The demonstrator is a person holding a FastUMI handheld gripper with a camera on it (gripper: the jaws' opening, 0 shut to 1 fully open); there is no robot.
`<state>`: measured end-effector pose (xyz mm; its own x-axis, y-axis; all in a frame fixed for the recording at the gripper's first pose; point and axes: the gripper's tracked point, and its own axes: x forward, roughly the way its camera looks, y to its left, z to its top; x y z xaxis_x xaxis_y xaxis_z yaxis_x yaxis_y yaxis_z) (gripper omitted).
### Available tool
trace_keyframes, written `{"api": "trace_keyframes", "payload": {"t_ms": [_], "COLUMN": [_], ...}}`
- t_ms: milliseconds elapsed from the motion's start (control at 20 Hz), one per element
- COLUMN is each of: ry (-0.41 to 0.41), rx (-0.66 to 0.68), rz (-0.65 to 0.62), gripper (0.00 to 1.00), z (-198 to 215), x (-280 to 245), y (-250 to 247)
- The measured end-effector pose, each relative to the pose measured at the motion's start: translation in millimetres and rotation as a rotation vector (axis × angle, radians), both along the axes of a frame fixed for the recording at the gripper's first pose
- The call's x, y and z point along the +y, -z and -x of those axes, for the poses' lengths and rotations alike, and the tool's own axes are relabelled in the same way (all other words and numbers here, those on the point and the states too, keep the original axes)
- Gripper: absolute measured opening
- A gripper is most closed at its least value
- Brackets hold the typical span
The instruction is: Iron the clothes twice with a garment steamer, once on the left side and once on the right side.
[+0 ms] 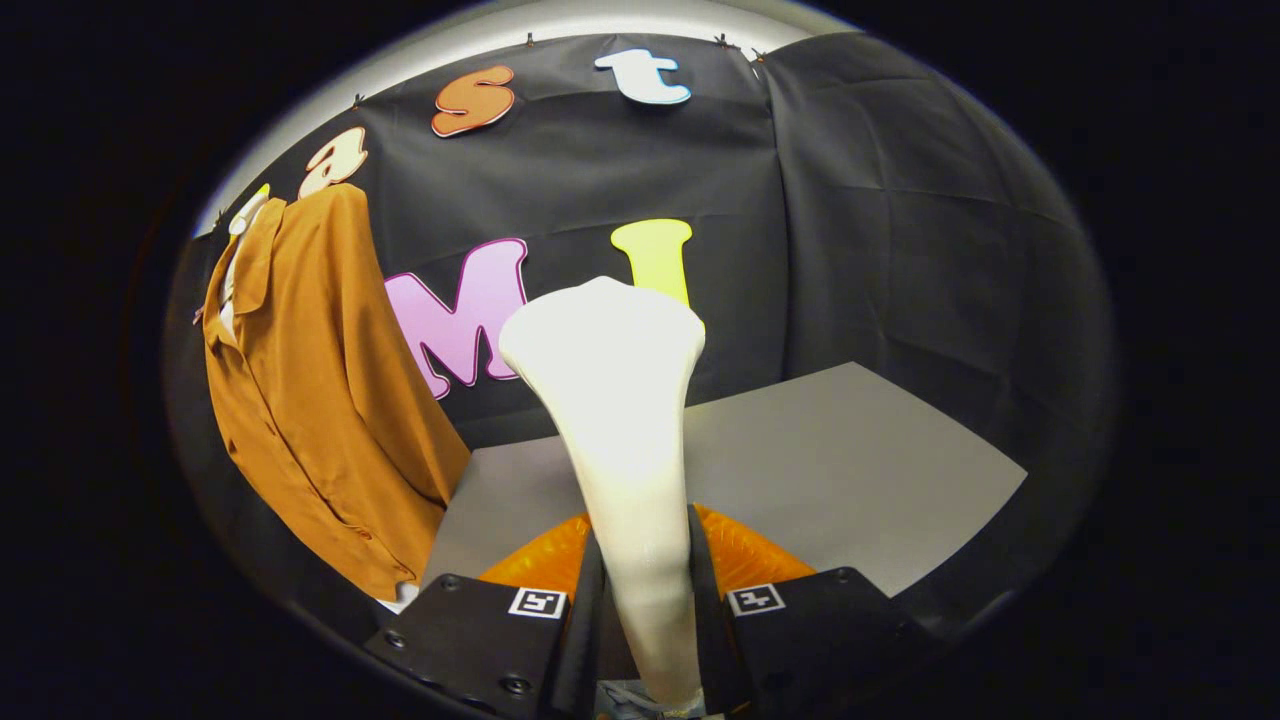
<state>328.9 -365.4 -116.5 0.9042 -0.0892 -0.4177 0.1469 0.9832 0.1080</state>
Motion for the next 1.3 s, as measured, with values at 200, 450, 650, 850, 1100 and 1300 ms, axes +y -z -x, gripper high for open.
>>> {"api": "trace_keyframes", "payload": {"t_ms": [200, 450, 650, 850, 1100, 1300], "ry": [-0.029, -0.062, -0.079, -0.1, -0.107, -0.087], "rx": [-0.014, -0.063, -0.088, -0.097, -0.101, -0.107], "rz": [0.003, 0.01, 0.02, 0.034, 0.049, 0.057], "gripper": [0.44, 0.44, 0.43, 0.43, 0.44, 0.43], "z": [15, 25, 27, 27, 20, 9], "x": [26, 69, 111, 161, 216, 248], "y": [-8, -28, -36, -40, -42, -43]}}
